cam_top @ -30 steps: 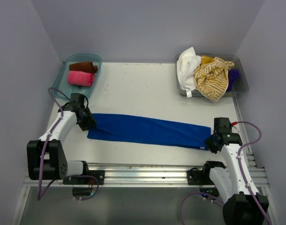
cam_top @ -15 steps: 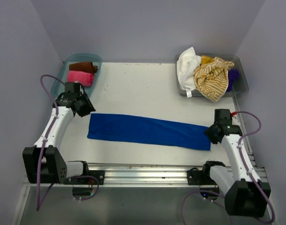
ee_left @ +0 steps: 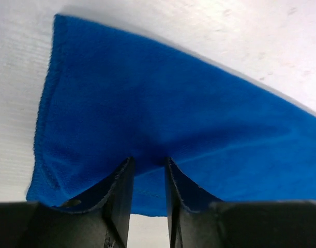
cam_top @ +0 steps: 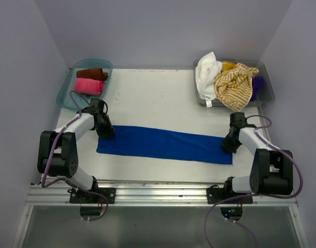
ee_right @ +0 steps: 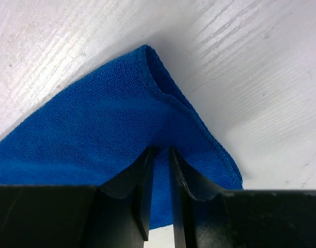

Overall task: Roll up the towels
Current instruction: Fold the towel

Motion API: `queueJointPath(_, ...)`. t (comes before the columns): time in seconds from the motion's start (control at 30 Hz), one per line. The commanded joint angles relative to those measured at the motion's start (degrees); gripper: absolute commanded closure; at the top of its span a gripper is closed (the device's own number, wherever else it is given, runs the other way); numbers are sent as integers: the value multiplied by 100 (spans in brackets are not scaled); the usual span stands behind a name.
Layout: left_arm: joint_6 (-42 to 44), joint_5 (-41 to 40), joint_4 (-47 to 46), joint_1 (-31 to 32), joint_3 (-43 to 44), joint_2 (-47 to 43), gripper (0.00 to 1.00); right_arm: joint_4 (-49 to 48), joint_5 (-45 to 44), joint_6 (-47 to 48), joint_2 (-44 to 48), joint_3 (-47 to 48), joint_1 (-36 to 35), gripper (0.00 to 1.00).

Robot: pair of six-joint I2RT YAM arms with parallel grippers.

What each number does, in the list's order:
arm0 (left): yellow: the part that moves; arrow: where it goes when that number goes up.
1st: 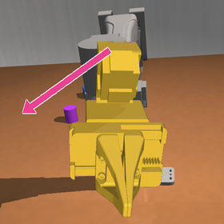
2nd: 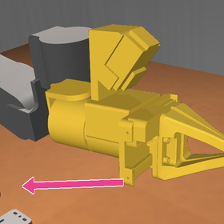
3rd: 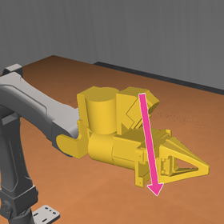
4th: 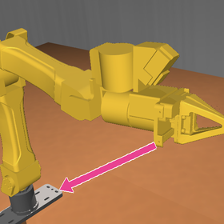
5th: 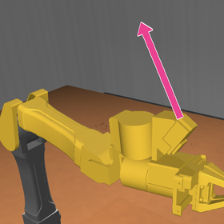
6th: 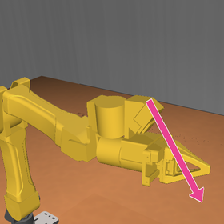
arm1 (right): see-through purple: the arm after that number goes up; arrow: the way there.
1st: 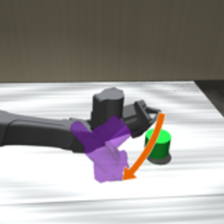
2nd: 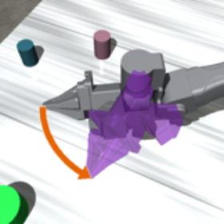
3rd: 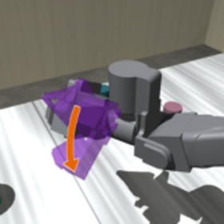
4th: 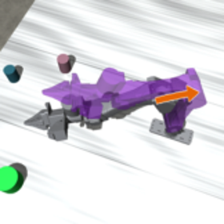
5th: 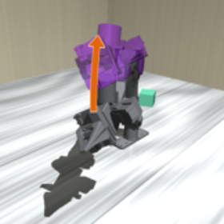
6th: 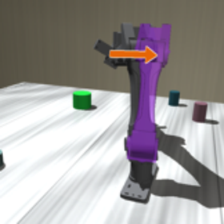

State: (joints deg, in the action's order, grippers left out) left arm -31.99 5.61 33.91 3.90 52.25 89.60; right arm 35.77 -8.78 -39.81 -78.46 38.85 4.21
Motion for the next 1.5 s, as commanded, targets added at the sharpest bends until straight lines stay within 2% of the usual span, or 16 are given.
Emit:
queueJointPath(0.0, -27, -367, -227, -222, -276, 57, 66, -562, -62, 167, -398, -106, 19, 76)
queueJointPath(0.1, -62, -324, -245, -390, -224, 189, 60, -606, -116, 193, -565, -1, 36, 76)
queueJointPath(0.23, -80, -533, -78, -390, 101, 347, 59, -554, -282, 219, -741, 298, 54, 75)
queueJointPath(0.37, -97, -534, 71, -636, 242, -37, 58, -509, -213, 281, -654, 562, 54, 74)
queueJointPath(0.57, -150, -1202, 599, -689, 190, -811, 55, -554, 393, 246, -145, 545, 36, 71)
queueJointPath(0.73, -176, -1010, 643, -944, -92, -945, 59, -396, 535, 325, 234, 501, 27, 69)
queueJointPath(0.97, -176, -596, 318, -953, -409, -804, 56, -246, 491, 378, 463, 448, 27, 68)
queueJointPath(1.17, -97, -587, 239, -953, -434, -602, 63, -263, 482, 325, 524, 325, 27, 68)
queueJointPath(1.4, -53, -385, 81, -953, -575, -479, 82, -272, 508, 281, 542, 202, 27, 67)
queueJointPath(1.47, -53, -385, 72, -953, -584, -452, 83, -272, 543, 272, 533, 158, 27, 67)
